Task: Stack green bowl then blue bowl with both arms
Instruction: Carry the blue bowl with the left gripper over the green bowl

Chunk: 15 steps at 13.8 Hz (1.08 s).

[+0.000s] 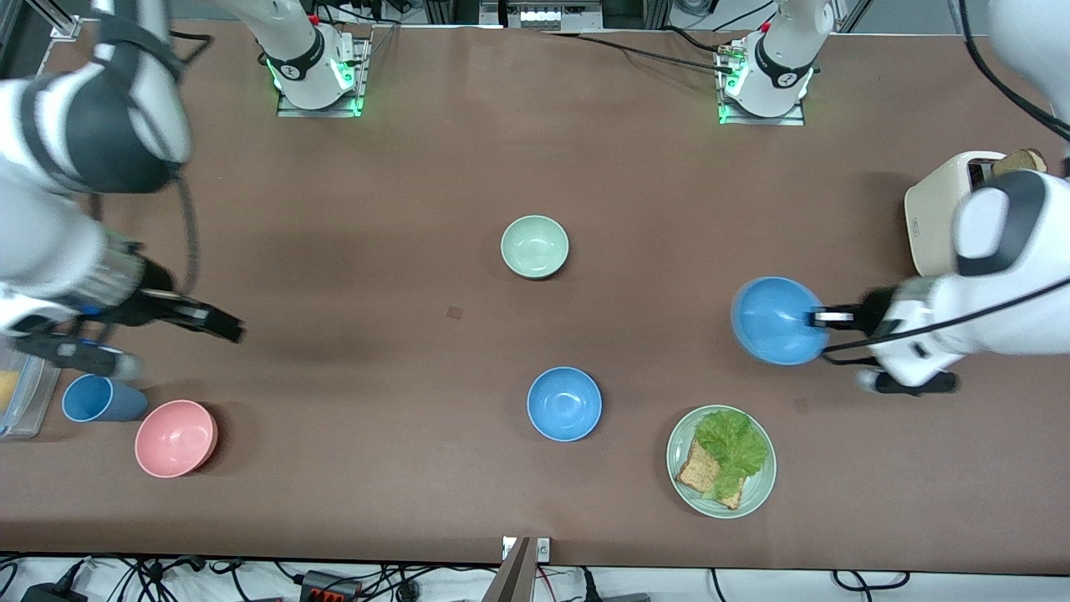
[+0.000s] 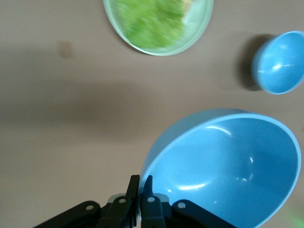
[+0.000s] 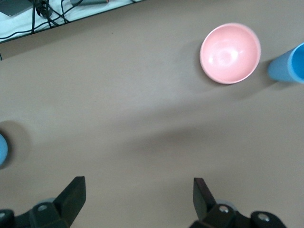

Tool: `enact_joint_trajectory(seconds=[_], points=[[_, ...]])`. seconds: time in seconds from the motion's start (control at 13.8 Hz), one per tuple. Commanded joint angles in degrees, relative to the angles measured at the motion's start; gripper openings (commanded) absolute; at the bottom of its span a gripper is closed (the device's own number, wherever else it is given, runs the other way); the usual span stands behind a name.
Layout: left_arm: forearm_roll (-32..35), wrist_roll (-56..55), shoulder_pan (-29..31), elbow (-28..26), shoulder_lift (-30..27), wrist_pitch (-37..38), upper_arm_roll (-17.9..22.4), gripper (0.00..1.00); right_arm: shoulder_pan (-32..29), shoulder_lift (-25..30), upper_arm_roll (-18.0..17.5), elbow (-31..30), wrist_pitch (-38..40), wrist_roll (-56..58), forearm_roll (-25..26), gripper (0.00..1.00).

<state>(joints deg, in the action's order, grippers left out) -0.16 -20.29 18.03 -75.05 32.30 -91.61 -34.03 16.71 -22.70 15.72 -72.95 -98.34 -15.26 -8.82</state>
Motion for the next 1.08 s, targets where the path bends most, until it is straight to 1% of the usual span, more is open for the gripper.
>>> enact_joint_trajectory(seconds=[0.0,0.07,0.14,0.29,0.36,0.43,0.51,0.58,0.65,0.72,0.8,0.94,1.01], points=[[-0.89,-13.67,-3.85,-0.80,-0.22,-1.28,-3.41,0.00,-14.11,5.99,-11.20,-4.73,0.60,8.46,1.70,1.00],[-0.89,-18.07,-6.66,-0.88,-0.14,-3.03,-3.41,0.00,-17.30,6.53,-13.33,-4.92,0.60,12.67,2.14,1.00],[-1.50,-23.07,-9.38,-0.97,0.56,-5.92,-3.41,0.00,-17.68,6.79,-13.26,-4.92,0.60,15.50,2.84,1.00],[-3.61,-32.57,-14.49,-1.94,2.32,-13.21,-3.33,0.00,-17.77,8.20,-12.74,-4.92,2.00,16.58,5.47,1.00],[-3.71,-36.36,-16.34,-2.46,3.46,-15.59,-3.33,0.00,-17.86,8.90,-12.74,-4.83,3.40,16.49,7.05,1.00],[-4.58,-40.14,-16.88,-3.69,4.43,-19.01,-3.33,0.00,-17.77,9.78,-12.65,-5.00,4.20,16.41,7.76,1.00],[-4.93,-43.92,-17.32,-6.57,4.35,-22.53,-3.50,0.00,-17.77,10.05,-12.65,-5.01,5.60,16.41,8.72,1.00],[-4.85,-44.65,-18.71,-10.25,3.74,-25.26,-3.50,0.00,-17.86,10.31,-12.73,-5.01,6.31,16.41,9.26,1.00],[-4.76,-44.92,-19.34,-15.25,1.73,-29.11,-3.50,0.00,-17.86,10.66,-12.65,-5.70,6.57,16.41,9.35,1.00],[-4.76,-44.84,-19.17,-20.78,-0.90,-33.24,-3.68,0.00,-17.86,11.97,-12.73,-8.06,6.06,16.23,9.35,1.00],[-4.85,-44.49,-18.82,-25.45,-2.84,-36.15,-4.72,0.00,-17.86,13.98,-12.74,-11.74,4.48,15.97,9.26,1.00],[-4.76,-44.31,-19.16,-29.08,-3.82,-37.94,-5.52,0.00,-17.86,18.64,-12.74,-19.47,0.27,15.96,9.35,1.00],[-4.67,-44.31,-19.34,-30.14,-4.00,-38.38,-5.87,0.00,-17.86,19.88,-12.65,-21.51,-0.88,15.97,9.35,1.00]])
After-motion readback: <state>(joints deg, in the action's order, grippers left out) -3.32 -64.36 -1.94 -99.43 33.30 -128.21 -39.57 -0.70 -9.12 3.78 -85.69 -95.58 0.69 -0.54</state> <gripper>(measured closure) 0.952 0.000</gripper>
